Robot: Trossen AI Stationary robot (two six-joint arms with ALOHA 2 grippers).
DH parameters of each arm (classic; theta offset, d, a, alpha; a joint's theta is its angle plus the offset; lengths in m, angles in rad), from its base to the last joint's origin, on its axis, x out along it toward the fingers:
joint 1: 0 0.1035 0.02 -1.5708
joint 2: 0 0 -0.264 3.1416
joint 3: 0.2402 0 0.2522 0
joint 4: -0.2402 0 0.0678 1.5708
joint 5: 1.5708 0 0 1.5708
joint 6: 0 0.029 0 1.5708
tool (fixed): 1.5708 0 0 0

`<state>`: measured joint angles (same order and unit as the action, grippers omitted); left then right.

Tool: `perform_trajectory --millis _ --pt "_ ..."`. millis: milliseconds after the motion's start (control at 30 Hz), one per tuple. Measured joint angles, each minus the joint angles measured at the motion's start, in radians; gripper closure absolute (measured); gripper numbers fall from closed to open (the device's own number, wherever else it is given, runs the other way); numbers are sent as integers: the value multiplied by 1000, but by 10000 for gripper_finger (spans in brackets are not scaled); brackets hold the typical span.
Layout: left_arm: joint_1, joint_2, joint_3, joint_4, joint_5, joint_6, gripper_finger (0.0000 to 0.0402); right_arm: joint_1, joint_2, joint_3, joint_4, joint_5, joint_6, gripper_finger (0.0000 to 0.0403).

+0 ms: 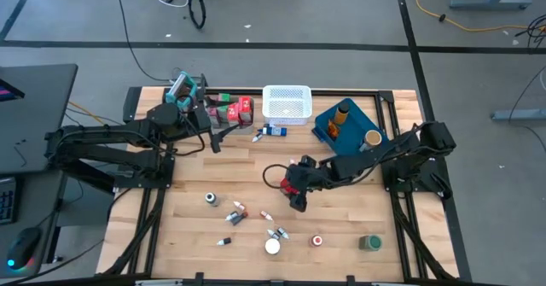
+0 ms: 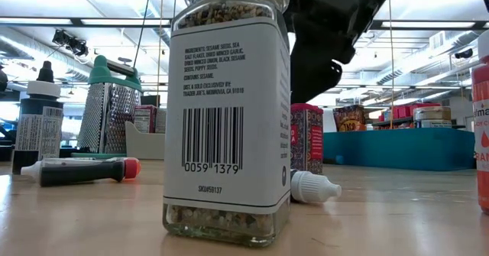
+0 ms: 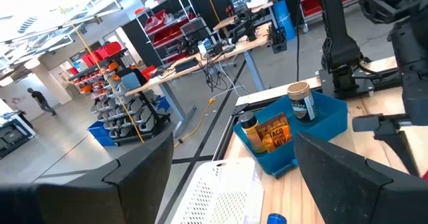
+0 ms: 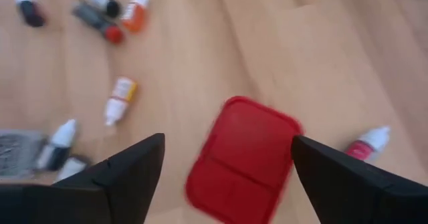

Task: Pick & Place Kitchen Items
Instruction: Put the red seasoning can into the blue bin

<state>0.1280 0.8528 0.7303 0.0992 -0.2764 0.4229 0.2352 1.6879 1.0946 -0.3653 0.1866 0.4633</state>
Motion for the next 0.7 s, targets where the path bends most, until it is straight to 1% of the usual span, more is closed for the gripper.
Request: perform_trajectory --millis 133,267,500,700 --pt "0 0 0 -6 0 0 85 -1 8 -2 -22 62 -4 73" --pt "0 0 0 -24 0 0 85 0 6 -27 -9 88 31 78" --pt "0 0 0 -38 0 0 85 1 4 -52 10 91 57 81" --pt "0 0 0 -43 0 0 85 0 13 -114 62 92 75 82"
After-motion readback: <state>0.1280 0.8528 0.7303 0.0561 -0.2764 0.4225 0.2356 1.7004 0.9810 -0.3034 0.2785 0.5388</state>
